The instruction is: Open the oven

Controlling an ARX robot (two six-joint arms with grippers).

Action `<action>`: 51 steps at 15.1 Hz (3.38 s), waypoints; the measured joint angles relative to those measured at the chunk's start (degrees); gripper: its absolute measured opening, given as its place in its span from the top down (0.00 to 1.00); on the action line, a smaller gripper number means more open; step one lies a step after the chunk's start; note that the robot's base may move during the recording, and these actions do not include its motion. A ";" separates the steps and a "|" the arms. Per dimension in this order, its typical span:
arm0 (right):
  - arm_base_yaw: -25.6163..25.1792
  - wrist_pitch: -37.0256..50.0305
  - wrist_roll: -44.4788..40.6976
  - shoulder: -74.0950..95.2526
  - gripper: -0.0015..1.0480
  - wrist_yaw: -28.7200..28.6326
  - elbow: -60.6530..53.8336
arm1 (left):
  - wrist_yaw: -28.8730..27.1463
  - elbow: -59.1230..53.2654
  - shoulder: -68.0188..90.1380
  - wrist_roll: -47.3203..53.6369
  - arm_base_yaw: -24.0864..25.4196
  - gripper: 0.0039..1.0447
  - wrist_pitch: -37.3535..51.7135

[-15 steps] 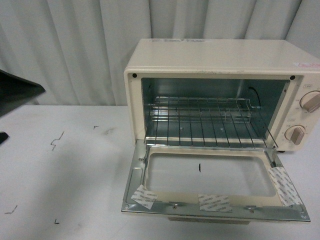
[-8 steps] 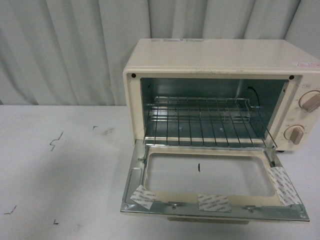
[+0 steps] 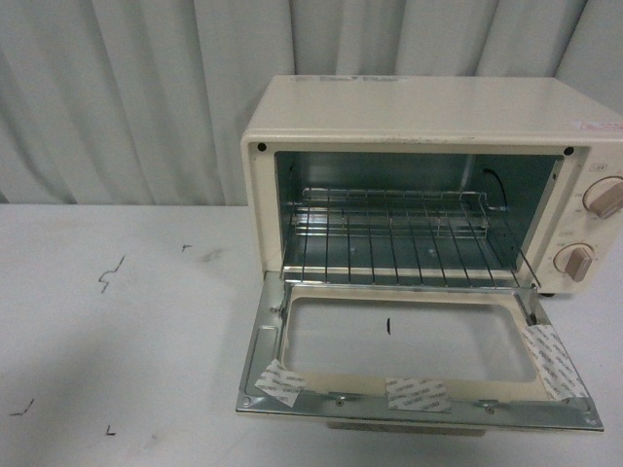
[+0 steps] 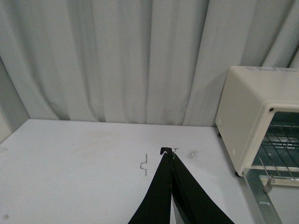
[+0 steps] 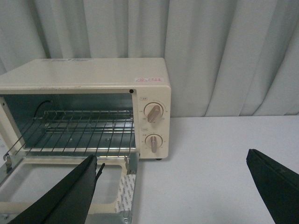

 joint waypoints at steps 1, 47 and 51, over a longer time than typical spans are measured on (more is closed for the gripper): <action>0.00 0.02 0.00 0.00 0.06 -0.04 0.00 | 0.81 -0.72 -1.51 0.02 -0.22 0.99 -0.79; 0.00 0.04 0.00 0.00 0.06 -0.02 0.00 | 0.94 -5.03 -28.52 0.04 -0.52 0.06 -22.99; 0.00 0.04 0.00 0.00 0.06 -0.02 0.00 | 0.94 -5.03 -28.52 0.04 -0.52 0.06 -22.99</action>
